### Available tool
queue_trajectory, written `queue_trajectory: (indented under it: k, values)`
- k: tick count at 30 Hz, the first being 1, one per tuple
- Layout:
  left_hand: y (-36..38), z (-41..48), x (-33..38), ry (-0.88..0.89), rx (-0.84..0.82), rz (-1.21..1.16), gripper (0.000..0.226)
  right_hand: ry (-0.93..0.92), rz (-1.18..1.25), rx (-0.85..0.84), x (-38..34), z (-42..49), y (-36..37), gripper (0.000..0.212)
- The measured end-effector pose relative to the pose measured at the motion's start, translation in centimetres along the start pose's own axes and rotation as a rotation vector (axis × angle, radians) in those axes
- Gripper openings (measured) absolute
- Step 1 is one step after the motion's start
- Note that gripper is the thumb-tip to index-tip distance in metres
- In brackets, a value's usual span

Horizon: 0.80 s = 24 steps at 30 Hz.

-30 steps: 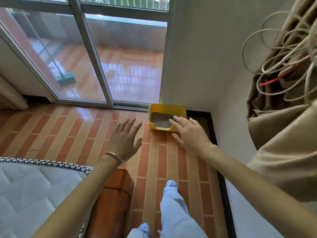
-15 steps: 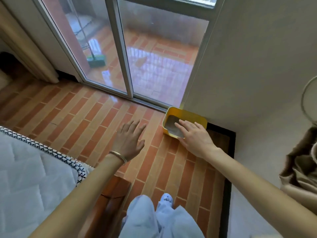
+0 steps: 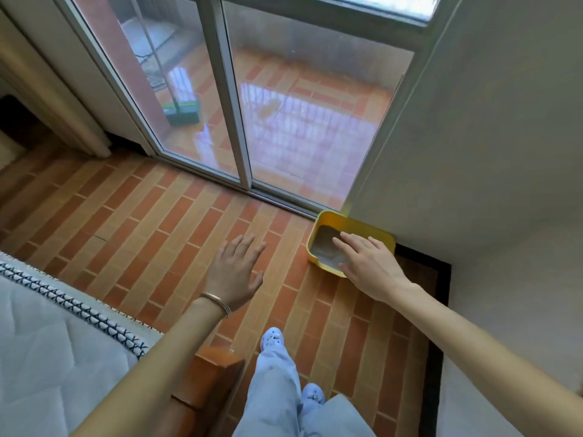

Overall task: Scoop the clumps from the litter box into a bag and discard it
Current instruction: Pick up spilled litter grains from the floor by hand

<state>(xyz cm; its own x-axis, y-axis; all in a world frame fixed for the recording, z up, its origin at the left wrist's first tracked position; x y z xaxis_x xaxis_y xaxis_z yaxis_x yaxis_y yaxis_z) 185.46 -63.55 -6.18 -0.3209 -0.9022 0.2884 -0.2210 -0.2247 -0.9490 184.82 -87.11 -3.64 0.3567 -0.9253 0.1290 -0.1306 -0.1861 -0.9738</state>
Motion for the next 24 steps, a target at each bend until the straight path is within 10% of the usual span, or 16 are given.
queue_trajectory:
  k: [12,24]
  values:
    - [4.1,8.4,-6.6,0.071,-0.071,0.022,0.059,-0.062,0.020,-0.041,-0.7,11.5,3.4,0.053]
    - [23.7,15.9,-11.6,0.004,-0.127,-0.021,0.058,-0.123,0.043,-0.060,-0.9,19.2,24.4,0.053]
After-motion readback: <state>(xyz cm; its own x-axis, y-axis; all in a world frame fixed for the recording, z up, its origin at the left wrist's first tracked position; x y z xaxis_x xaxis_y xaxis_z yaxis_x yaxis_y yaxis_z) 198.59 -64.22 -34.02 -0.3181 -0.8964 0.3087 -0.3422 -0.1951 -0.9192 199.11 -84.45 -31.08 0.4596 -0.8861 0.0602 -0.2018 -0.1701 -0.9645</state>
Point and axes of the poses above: each hand's wrist, its own z-axis towards the middle knuckle, its own y-axis out of the palm, x = y × z, the point moved 7 cm from there along z, towards the middle knuckle, and after that the axes turned 12 degrees about -z, right-handed, at the moved point
